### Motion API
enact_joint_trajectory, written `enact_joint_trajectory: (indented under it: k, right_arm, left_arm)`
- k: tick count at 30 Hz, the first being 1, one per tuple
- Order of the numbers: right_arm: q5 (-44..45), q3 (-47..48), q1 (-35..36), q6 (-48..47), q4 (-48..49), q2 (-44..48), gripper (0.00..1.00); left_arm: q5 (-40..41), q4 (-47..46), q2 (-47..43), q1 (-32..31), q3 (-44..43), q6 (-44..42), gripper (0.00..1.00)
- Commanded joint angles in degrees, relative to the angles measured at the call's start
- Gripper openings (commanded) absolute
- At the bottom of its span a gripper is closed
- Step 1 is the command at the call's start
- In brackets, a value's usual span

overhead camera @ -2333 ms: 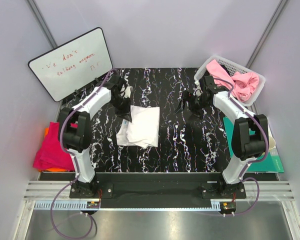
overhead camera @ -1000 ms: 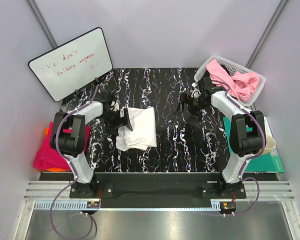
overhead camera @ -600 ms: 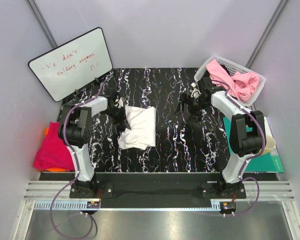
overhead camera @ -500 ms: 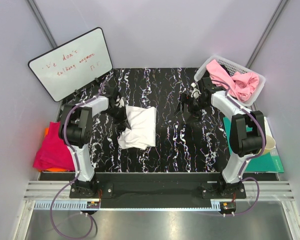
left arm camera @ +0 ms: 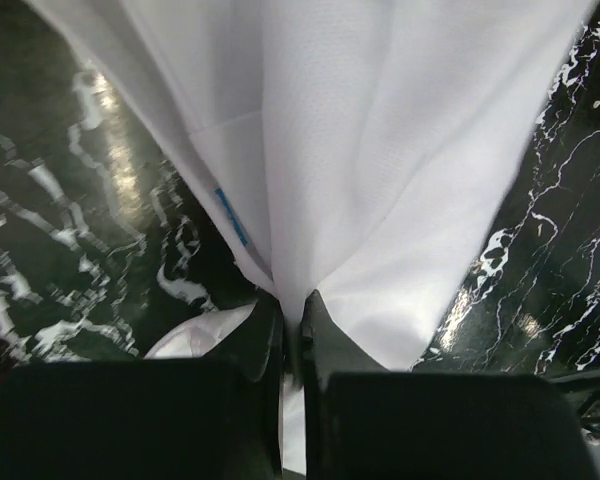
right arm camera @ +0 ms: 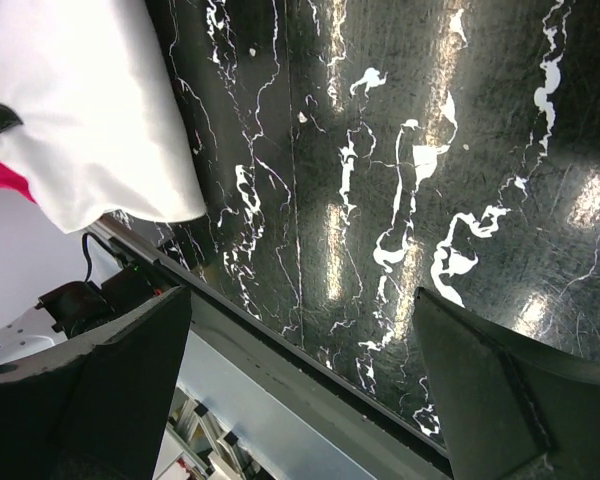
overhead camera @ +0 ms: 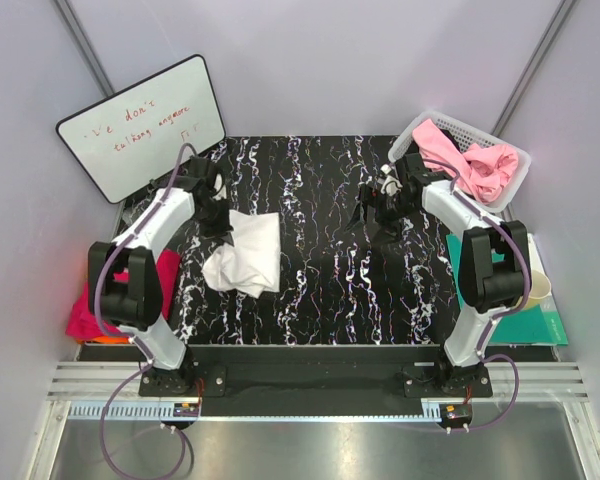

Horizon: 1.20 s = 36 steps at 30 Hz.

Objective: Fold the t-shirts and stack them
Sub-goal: Put the neatly folded tshirt into the corner of the board with the left arm

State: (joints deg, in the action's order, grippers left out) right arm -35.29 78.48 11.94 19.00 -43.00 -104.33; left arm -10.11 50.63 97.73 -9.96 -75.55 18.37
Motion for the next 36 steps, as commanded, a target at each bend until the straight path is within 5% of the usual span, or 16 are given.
enact_joint_trajectory:
  k: [1, 13, 20, 36]
  right_arm:
    - [-3.56, 3.52, -0.08, -1.07, -0.06, -1.40, 1.00]
    - [-2.06, 14.59, 4.22, -3.54, -4.19, -7.02, 1.00]
    - [-2.59, 15.74, 4.84, -3.71, -4.98, -8.08, 1.00]
    - [-2.59, 16.00, 5.19, -3.80, -6.21, -8.86, 1.00]
  left_arm:
    - [7.29, 4.83, -6.06, 1.95, -1.09, -0.88, 0.00]
    - [13.80, 10.71, -13.97, 6.44, -1.80, -0.97, 0.00]
    - [15.03, 12.47, -18.80, 14.85, -2.94, -6.50, 0.00]
    - [8.17, 14.40, -27.67, 27.71, 2.59, -13.19, 0.00]
